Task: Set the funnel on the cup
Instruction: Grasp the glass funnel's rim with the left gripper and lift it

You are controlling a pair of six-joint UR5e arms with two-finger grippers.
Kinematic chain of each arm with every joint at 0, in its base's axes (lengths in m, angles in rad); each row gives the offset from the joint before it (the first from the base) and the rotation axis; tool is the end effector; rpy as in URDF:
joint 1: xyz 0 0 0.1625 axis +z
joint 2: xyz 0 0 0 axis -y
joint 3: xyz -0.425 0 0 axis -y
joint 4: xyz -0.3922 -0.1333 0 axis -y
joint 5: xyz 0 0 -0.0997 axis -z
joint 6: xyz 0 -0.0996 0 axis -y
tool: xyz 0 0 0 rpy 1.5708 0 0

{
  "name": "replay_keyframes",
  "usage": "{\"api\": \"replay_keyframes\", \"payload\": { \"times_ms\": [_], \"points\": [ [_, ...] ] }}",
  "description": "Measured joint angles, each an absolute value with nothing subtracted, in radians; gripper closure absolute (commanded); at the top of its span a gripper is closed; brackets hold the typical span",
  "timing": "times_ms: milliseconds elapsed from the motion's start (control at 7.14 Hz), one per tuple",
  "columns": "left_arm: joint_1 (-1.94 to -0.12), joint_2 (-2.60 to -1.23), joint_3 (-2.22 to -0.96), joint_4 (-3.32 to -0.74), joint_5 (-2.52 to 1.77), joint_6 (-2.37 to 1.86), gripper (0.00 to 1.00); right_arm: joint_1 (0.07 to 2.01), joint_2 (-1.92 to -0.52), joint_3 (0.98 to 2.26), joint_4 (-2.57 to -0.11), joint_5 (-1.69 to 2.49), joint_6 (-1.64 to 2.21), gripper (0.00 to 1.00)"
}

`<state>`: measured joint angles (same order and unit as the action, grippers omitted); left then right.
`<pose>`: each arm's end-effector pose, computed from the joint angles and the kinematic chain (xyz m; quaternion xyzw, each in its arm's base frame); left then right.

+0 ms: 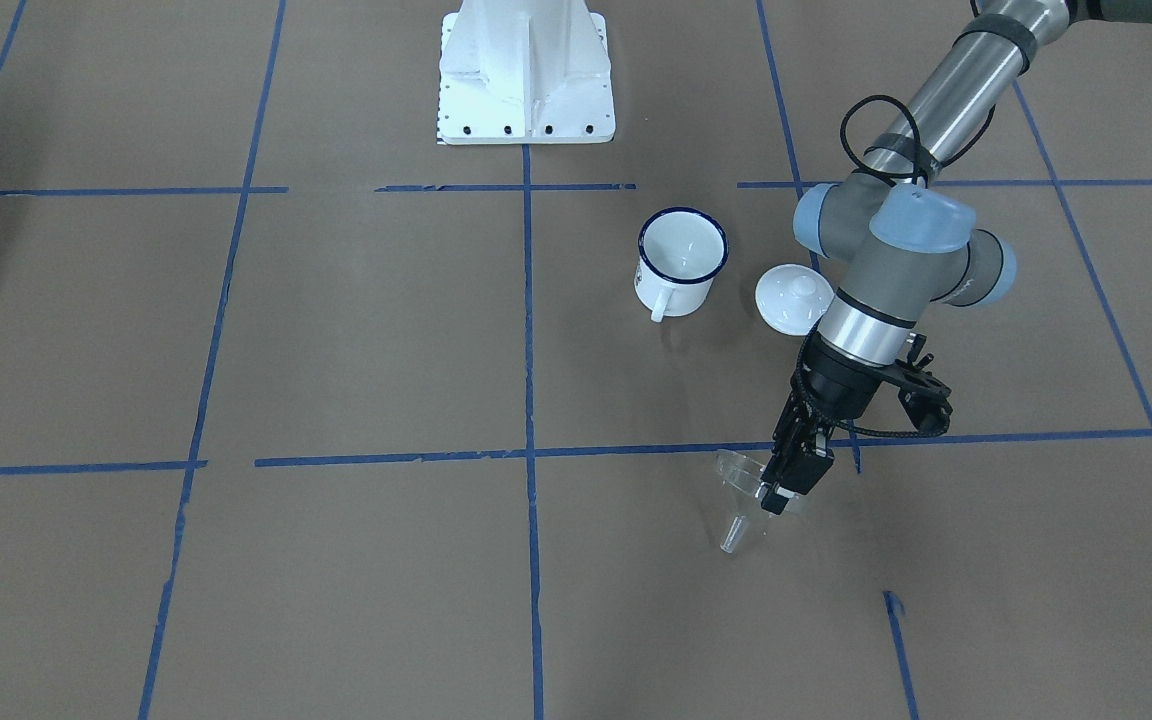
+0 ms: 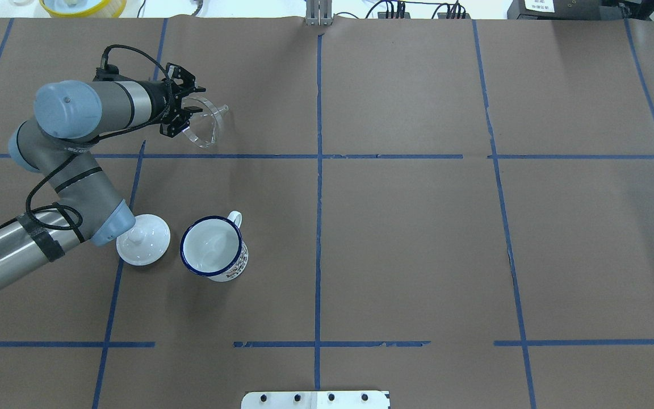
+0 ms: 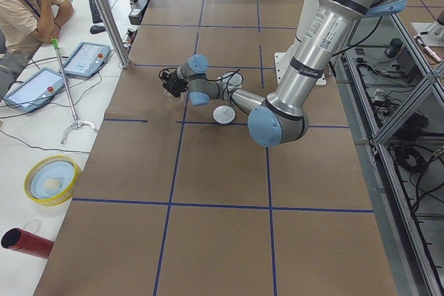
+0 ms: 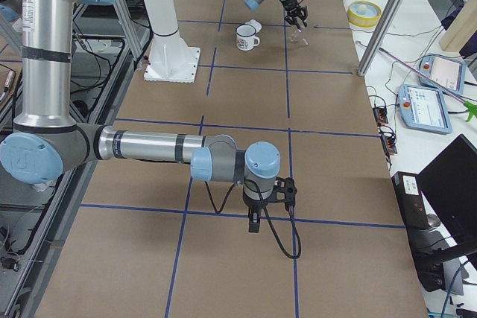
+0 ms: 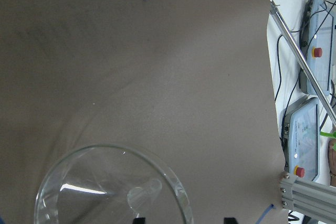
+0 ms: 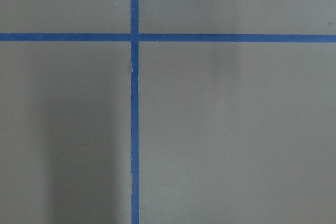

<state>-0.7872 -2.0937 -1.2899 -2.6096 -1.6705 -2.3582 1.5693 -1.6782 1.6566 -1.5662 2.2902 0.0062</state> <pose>0.4183 -0.5946 0.3695 -0.0400 0.5968 -0.5464 0.5863 0.0670 -0.4451 0.6701 -0.0093 -0.3519 0.0052 0.9360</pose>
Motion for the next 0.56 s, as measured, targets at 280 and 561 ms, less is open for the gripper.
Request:
{"api": "replay_keyframes", "payload": {
  "times_ms": [280, 561],
  "points": [
    [-0.788, -2.097, -1.289, -2.610, -1.671, -2.344, 1.00, 1.569, -1.678, 1.657, -1.566, 2.290, 0.006, 0.00],
    [-0.794, -2.090, -1.356, -2.586, -1.677, -2.325, 1.00, 1.569, -1.678, 1.656, -1.566, 2.290, 0.006, 0.00]
  ]
}}
